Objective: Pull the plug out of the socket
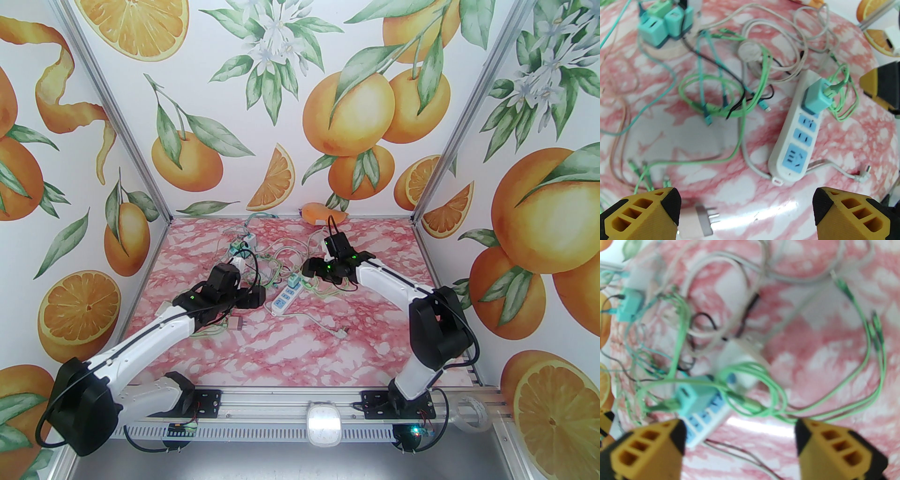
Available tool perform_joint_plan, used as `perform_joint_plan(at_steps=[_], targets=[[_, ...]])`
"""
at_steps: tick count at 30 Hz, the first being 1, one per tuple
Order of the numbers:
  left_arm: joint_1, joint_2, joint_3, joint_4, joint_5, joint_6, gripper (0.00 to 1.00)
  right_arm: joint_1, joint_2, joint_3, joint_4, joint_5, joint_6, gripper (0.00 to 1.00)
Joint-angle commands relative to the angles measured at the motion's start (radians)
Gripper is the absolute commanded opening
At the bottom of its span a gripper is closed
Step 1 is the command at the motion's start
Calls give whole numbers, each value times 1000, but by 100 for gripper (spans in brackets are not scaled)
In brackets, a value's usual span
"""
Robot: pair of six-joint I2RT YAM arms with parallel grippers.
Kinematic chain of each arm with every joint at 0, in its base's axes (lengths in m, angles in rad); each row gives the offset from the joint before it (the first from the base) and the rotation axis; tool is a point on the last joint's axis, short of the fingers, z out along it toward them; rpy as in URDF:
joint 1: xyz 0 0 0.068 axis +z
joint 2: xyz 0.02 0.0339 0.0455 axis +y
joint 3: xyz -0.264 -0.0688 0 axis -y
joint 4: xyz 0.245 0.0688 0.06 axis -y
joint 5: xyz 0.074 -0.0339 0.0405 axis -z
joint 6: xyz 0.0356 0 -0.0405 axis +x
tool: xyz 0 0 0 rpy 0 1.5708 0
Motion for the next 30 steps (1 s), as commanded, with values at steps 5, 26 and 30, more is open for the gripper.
perform_joint_plan(at_steps=[5,26,30], targets=[[-52,125,114,77,43,66,88,32,32,-81,61,-52,-3,68],[-64,234,206,59,78,134,82,52,212,1,135,83,-2,27],[-74,259,220,69,92,149,79,15,229,30,133,96,-5,28]])
